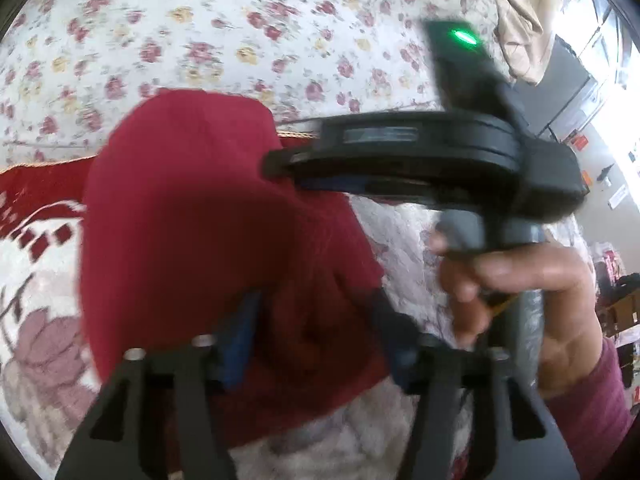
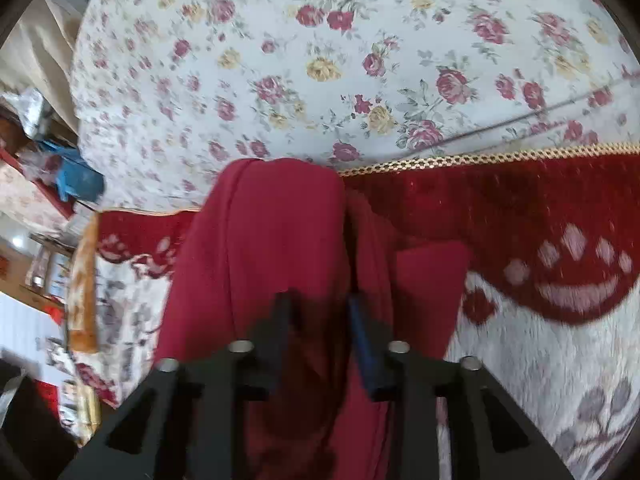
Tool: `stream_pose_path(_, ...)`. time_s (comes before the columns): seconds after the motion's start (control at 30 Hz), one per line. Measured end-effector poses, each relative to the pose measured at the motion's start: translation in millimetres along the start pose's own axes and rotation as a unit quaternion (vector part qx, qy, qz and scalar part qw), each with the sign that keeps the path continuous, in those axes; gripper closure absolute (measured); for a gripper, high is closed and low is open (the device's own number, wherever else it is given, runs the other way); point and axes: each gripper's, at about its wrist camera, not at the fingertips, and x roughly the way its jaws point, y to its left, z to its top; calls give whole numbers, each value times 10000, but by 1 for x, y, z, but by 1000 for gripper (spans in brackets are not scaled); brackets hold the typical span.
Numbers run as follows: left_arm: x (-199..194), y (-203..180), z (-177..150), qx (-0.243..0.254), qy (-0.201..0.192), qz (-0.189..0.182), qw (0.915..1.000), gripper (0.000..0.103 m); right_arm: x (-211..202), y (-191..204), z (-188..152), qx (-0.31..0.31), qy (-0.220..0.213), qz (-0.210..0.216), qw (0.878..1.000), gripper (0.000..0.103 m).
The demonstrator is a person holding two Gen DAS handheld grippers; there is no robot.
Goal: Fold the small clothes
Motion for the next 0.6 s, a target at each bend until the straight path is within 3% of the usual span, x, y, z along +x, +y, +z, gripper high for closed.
stream_pose_path(0.07,-23,12,-6,13,-194,71,9998,35,-20,2,-9,105,-181,190,9996,33)
stream_pose_path(0.1,-33,16,-9,59,-315,177,9993,29,-28,3,-15,142,-256,332,9990,30)
stream_pose_path(0.17,-53,28,-18,145,-627,598,9961,25,-33,5,-25,237,-267,530,9980,24)
stream_pose_path(0.27,-60,46,-27,166,-734,990,9922,25,-23,10,-44,278,-61,662,9974,21)
stream_pose_path(0.4,-53,67,-40,-76,-724,1156,9906,25,0,18,-61,240,87,238,9994,21)
stream_pose_path(0.6,-46,78,-45,-147,-807,1166,9898,25,10,27,-63,444,-76,452,9980,21)
